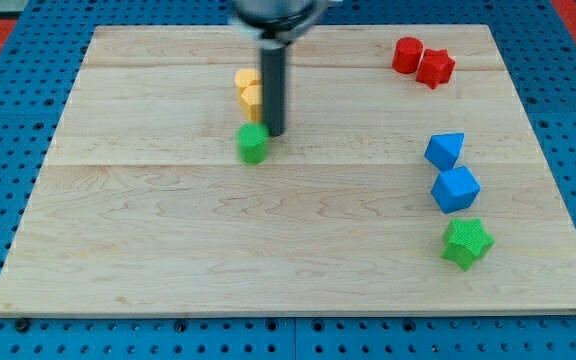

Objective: Place your arm at the bottom right of the board

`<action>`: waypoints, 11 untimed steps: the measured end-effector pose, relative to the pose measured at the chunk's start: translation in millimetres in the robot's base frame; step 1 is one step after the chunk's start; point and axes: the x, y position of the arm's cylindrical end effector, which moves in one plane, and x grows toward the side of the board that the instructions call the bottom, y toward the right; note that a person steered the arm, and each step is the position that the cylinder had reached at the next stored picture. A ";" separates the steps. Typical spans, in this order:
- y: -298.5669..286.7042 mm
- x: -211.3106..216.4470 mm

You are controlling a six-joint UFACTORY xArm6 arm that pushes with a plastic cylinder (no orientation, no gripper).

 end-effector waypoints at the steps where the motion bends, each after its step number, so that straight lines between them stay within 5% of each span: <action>1: -54.7 51.8; 4: 247.1 196.0; 5: 349.2 187.7; 6: 343.9 164.7; 8: 131.5 164.9; 9: 130.7 172.5; 10: 253.8 186.6; 11: 312.4 140.5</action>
